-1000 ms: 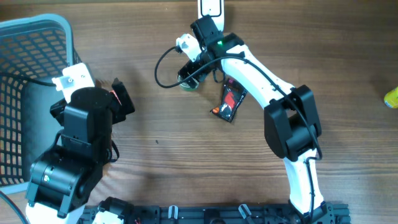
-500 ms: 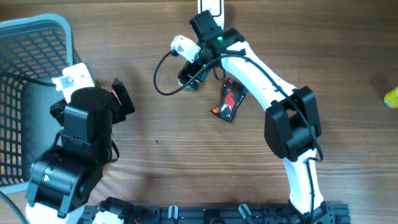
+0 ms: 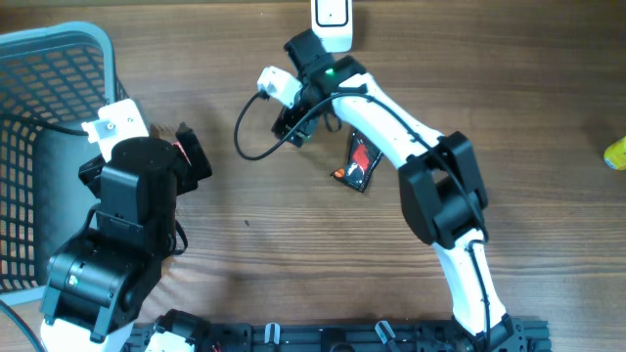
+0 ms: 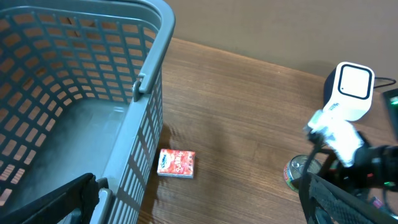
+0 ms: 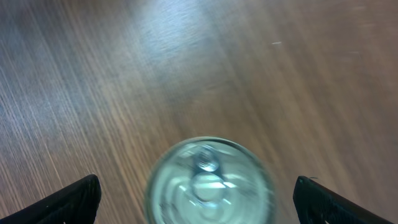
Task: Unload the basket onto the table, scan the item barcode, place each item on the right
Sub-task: 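Hold the can's side label in front of the white scanner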
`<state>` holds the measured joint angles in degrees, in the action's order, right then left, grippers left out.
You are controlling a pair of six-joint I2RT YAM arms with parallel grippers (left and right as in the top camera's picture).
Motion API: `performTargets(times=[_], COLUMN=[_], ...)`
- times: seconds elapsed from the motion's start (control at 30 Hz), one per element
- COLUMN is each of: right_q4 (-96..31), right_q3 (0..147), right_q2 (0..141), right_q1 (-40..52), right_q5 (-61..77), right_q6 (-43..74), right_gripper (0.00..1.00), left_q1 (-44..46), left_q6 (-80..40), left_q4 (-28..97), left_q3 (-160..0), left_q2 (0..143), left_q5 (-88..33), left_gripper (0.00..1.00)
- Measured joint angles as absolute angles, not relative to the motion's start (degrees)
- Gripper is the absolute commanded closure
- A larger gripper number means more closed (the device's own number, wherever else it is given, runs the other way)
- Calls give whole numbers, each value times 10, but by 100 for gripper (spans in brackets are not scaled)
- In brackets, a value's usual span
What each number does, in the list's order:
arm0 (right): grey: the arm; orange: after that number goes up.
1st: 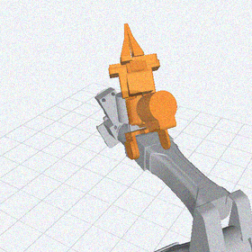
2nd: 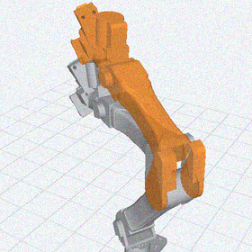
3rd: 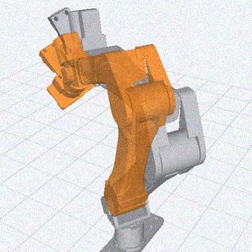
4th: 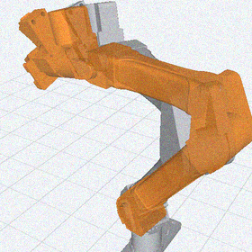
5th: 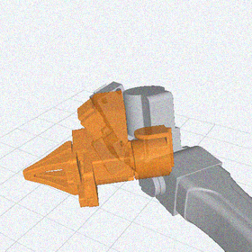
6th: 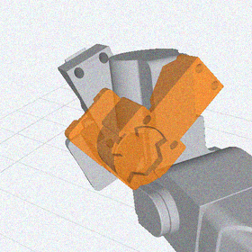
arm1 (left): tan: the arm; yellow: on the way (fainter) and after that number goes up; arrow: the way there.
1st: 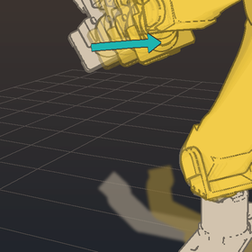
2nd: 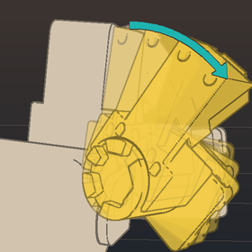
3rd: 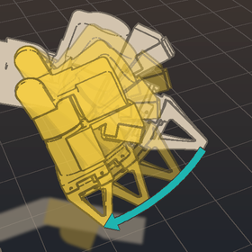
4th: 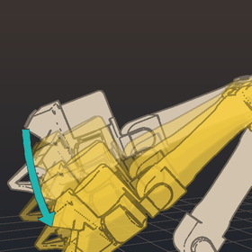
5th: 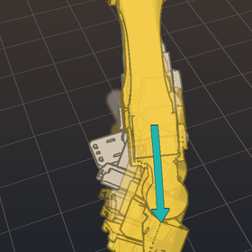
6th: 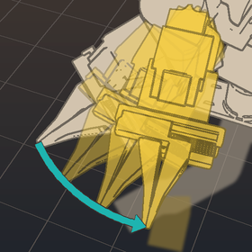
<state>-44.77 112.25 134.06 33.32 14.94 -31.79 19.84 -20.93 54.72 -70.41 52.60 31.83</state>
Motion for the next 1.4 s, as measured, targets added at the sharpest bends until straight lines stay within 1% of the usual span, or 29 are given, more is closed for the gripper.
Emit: performTargets(times=[0.17, 0.63, 1.03, 1.4], right_q4=[-454, -444, -452, -438], right_q3=[1122, 1134, 1135, 1135], right_q2=[1354, 1366, 1363, 1362], right_q1=[347, 338, 351, 355], right_q5=[150, 147, 134, 88], right_q6=[-318, -318, -318, -306], right_gripper=[0, 0, 0, 0], left_q1=[198, 198, 198, 198], left_q6=[-209, -209, -209, -209], left_q4=[547, 551, 552, 566], left_q3=[-704, -704, -704, -704], left_q2=[526, 526, 531, 534], left_q5=[318, 319, 319, 332], left_gripper=[0, 0, 0, 0])
